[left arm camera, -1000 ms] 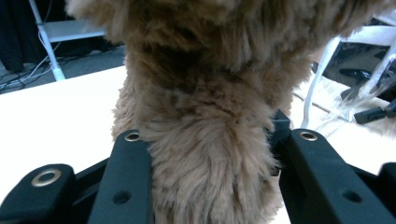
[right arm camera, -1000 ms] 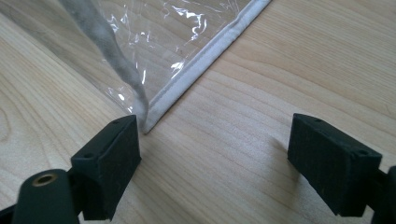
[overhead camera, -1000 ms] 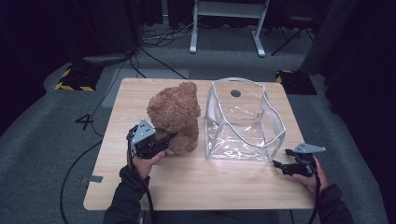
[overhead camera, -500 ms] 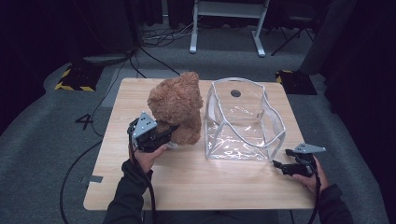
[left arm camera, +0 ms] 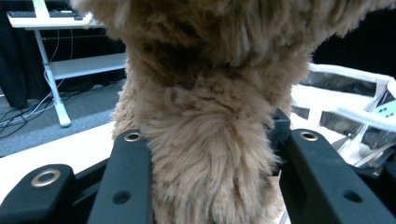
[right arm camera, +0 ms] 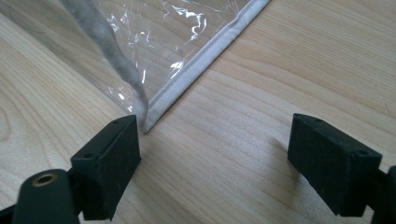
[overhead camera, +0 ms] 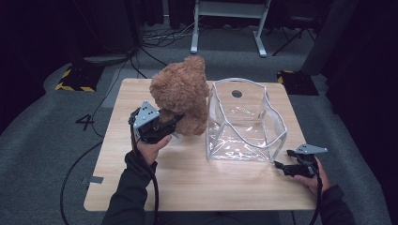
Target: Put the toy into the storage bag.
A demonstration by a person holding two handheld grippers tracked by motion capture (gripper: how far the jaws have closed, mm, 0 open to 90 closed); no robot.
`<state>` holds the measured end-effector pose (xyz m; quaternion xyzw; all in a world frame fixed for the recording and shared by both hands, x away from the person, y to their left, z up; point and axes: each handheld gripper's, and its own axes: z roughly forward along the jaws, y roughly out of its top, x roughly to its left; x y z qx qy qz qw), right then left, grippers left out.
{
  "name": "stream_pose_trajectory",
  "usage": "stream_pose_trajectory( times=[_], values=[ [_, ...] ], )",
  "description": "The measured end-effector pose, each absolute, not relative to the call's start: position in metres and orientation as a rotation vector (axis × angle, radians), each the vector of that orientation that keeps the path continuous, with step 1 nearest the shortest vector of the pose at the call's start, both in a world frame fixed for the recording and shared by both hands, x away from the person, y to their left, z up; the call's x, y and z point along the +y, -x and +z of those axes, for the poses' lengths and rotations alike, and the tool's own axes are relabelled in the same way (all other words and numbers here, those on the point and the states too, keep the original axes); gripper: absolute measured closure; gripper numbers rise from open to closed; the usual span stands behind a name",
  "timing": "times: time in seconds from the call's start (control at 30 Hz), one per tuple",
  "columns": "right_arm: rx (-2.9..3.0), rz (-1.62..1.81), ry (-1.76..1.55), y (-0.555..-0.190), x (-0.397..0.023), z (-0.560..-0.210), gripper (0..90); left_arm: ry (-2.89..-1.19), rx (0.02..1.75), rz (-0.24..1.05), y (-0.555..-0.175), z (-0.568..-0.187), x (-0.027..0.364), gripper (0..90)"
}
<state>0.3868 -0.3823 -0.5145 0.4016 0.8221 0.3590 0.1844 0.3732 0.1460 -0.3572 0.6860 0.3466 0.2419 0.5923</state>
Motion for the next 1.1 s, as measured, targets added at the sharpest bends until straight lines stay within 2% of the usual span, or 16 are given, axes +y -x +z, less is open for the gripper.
stream_pose_trajectory(
  times=[0.5, 1.1],
  values=[
    [2.318, 1.012, -1.132, -0.387, -0.382, -0.515, 16.7, -1.536, 0.765, 0.570, -0.375, -0.322, 0.140, 59.5],
    [2.318, 1.013, -1.133, -0.387, -0.382, -0.515, 16.8, -1.552, 0.693, 0.571, -0.380, -0.293, 0.110, 59.5]
  ],
)
